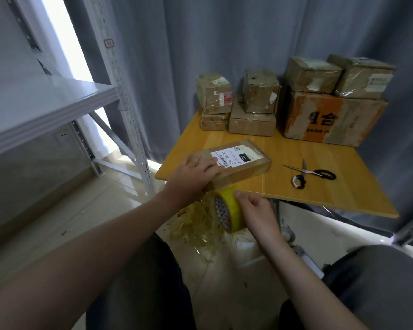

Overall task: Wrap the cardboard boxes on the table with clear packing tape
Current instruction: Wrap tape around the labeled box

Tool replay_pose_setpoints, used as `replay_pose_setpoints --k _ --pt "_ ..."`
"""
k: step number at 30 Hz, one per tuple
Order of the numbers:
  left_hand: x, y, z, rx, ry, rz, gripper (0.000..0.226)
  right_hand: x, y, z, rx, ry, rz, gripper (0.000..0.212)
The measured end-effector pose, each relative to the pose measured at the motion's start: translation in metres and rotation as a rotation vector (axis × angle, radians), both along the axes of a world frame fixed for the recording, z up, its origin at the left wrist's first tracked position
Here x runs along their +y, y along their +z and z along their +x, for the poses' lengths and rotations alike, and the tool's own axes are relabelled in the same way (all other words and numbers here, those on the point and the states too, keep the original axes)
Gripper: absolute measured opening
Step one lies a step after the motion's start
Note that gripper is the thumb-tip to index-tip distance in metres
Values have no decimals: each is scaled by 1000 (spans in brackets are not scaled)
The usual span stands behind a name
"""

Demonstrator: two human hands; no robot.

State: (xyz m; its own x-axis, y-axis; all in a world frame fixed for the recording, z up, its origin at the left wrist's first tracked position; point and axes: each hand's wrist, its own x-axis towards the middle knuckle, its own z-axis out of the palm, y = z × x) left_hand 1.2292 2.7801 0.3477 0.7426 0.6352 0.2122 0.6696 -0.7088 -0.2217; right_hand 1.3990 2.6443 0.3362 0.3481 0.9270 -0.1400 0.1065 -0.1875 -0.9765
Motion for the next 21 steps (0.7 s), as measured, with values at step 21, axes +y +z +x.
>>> replay_pose_setpoints --k 21 --pt "-6 43 -5 -387 -29 -227 77 -11 32 3 -134 -48 104 41"
